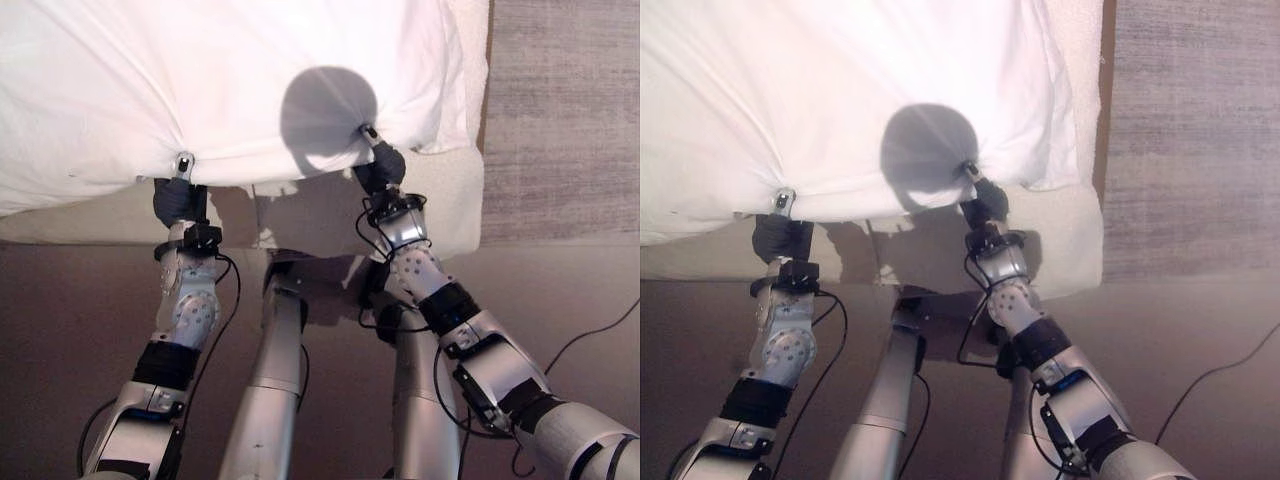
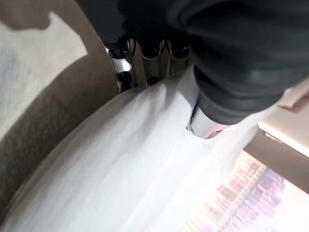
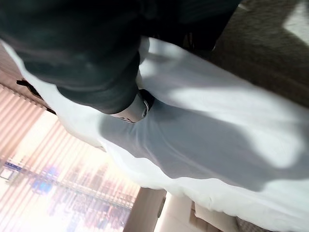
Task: Make the bed
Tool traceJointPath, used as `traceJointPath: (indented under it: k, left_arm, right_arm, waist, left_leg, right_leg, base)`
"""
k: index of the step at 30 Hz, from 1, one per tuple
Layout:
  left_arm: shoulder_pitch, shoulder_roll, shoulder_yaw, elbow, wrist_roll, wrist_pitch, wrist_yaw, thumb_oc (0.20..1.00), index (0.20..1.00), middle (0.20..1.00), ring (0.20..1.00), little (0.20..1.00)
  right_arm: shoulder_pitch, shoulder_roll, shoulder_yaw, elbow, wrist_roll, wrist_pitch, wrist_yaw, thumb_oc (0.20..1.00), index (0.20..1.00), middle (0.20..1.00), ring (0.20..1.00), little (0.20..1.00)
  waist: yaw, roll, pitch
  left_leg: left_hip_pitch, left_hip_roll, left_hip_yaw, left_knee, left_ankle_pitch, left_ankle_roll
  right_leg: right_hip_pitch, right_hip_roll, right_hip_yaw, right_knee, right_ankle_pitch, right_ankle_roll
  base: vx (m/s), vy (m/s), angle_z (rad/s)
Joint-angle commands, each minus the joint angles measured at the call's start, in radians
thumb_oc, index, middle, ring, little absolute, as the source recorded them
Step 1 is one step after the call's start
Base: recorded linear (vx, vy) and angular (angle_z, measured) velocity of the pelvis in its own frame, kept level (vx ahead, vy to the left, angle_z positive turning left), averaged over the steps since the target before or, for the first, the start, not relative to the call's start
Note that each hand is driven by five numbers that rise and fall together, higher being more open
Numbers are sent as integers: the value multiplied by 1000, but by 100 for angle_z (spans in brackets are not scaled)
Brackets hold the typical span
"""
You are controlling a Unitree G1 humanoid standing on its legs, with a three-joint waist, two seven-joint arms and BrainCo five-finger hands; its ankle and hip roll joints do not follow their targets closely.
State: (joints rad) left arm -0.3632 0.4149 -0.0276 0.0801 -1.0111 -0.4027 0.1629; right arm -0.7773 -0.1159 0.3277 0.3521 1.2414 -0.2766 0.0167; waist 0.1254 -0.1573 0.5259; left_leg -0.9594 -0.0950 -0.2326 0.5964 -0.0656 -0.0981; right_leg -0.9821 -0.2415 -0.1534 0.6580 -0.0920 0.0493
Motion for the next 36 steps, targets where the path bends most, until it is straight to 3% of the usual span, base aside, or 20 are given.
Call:
traceJointPath:
  k: [1,6,7,8,9,11,15,20,22,23,24,25,26,27,29,30,31,32,35,36]
  left_arm:
    - [162,42,253,-17,13,-83,28,200,200,200,200,200]
    - [290,23,298,-39,82,-70,37,200,200,200,200,200]
    - [316,23,318,-45,93,-61,34,200,200,200,200,200]
    - [320,20,316,-44,93,-60,34,200,200,200,200,200]
    - [322,17,310,-51,108,-59,38,200,200,200,200,200]
    - [320,14,316,-65,122,-60,42,200,200,200,200,200]
    - [299,-18,296,-104,154,-55,37,200,200,200,200,200]
    - [355,0,312,-162,201,-25,13,200,200,200,200,200]
    - [378,7,325,-179,216,-3,-1,200,200,200,200,200]
    - [396,-10,336,-208,223,5,-4,200,200,200,200,200]
    - [398,-11,336,-212,224,6,-4,200,200,200,200,200]
    - [427,-29,347,-236,245,11,-5,200,200,200,200,200]
    - [427,-29,347,-236,245,12,-5,200,200,200,200,200]
    - [446,-45,349,-256,268,3,-6,200,200,200,200,200]
    - [455,-60,355,-270,240,-8,-21,200,200,200,200,200]
    - [482,-87,323,-298,242,-12,-21,200,200,200,200,200]
    - [479,-90,325,-302,243,-11,-21,200,200,200,200,200]
    - [486,-100,329,-306,235,-16,-18,200,200,200,200,200]
    - [509,-116,320,-308,256,-18,-11,200,200,200,200,200]
    - [511,-116,325,-312,243,-16,-13,200,200,200,200,200]
  right_arm:
    - [161,-145,-215,-106,-8,-113,-14,200,200,200,200,200]
    - [225,-160,-238,-112,-50,-103,-25,200,200,200,200,200]
    - [257,-217,-267,-125,-74,-95,-29,200,200,200,200,200]
    - [262,-218,-265,-125,-75,-94,-30,200,200,200,200,200]
    - [273,-230,-276,-134,-80,-96,-33,200,200,200,200,200]
    - [302,-229,-280,-144,-96,-83,-45,200,200,200,200,200]
    - [411,-190,-339,-218,-147,-94,-92,200,200,200,200,200]
    - [509,-162,-381,-262,-173,-99,-100,200,200,200,200,200]
    - [538,-127,-390,-279,-168,-95,-93,200,200,200,200,200]
    - [529,-108,-373,-270,-171,-93,-84,200,200,200,200,200]
    - [530,-108,-372,-271,-172,-94,-84,200,200,200,200,200]
    - [525,-104,-354,-264,-180,-86,-64,200,200,200,200,200]
    - [526,-105,-354,-264,-180,-86,-64,200,200,200,200,200]
    - [523,-101,-319,-250,-200,-87,-48,200,200,200,200,200]
    - [510,-104,-297,-254,-206,-82,-52,200,200,200,200,200]
    - [507,-137,-286,-228,-201,-95,-59,200,200,200,200,200]
    - [501,-139,-286,-228,-201,-96,-58,200,200,200,200,200]
    - [477,-146,-278,-240,-209,-95,-58,200,200,200,200,200]
    - [428,-155,-258,-208,-218,-89,-79,200,200,200,200,200]
    - [440,-163,-269,-220,-220,-95,-80,200,200,200,200,200]
  waist:
    - [26,59,-6]
    - [71,80,-6]
    - [82,92,-6]
    - [77,93,-6]
    - [71,120,-6]
    - [69,142,-6]
    - [5,145,-6]
    - [-23,176,-6]
    - [-2,183,-6]
    - [33,197,-6]
    - [33,198,-6]
    - [69,196,-6]
    - [67,191,-6]
    - [106,166,-6]
    - [141,174,-6]
    - [139,210,-6]
    - [144,221,-6]
    - [170,238,-6]
    - [192,233,-6]
    - [173,237,-6]
  left_leg:
    - [54,-50,-72,-76,-10,66]
    - [103,-95,-155,18,-16,66]
    - [137,-13,-190,-128,62,33]
    - [167,-9,-190,-141,39,37]
    - [182,41,-178,-253,135,24]
    - [261,77,-176,-352,144,19]
    - [227,-74,-81,-151,27,22]
    - [238,-137,-44,20,-69,66]
    - [235,-145,-21,59,-53,100]
    - [256,-153,37,48,-59,138]
    - [242,-154,39,43,-33,137]
    - [263,-155,101,8,-8,161]
    - [273,-160,101,19,-39,161]
    - [298,-160,152,-14,-24,160]
    - [324,-146,172,-47,-21,142]
    - [255,-139,172,60,4,79]
    - [236,-125,175,54,36,80]
    - [212,-120,126,90,106,28]
    - [282,-122,-27,107,14,53]
    - [296,-44,-60,54,46,59]
  right_leg:
    - [56,-49,-11,-56,27,131]
    - [131,-30,16,-49,33,110]
    - [173,-56,29,-63,19,123]
    - [198,-56,30,-58,-11,129]
    - [212,-74,14,-93,27,131]
    - [251,-101,40,-145,57,148]
    - [337,-241,101,-307,214,192]
    - [419,-278,168,-331,257,197]
    - [402,-197,160,-111,111,155]
    - [392,-145,62,96,20,133]
    - [376,-148,59,97,38,124]
    - [371,-51,-45,224,-87,78]
    - [382,-51,-33,230,-110,89]
    - [458,43,-121,192,-192,57]
    - [510,13,-153,97,-207,21]
    - [487,95,-85,52,-243,-38]
    - [471,103,-97,42,-214,-48]
    - [433,126,-88,71,-249,-78]
    - [432,90,-9,88,-252,-41]
    - [414,62,-27,88,-219,-33]
  base:
    - [-31,-14,13]
    - [-21,94,7]
    - [-5,14,-24]
    - [-43,144,-18]
    - [-130,456,47]
    - [-215,528,70]
    - [-153,416,0]
    - [-75,425,10]
    - [-97,524,-8]
    - [-167,443,-4]
    - [-238,589,-29]
    - [-94,274,-57]
    - [-61,398,-85]
    - [-39,136,-49]
    - [-188,178,-32]
    - [-266,95,-82]
    - [-269,66,-149]
    - [-41,218,-142]
    - [-107,154,-118]
    - [-196,296,-59]
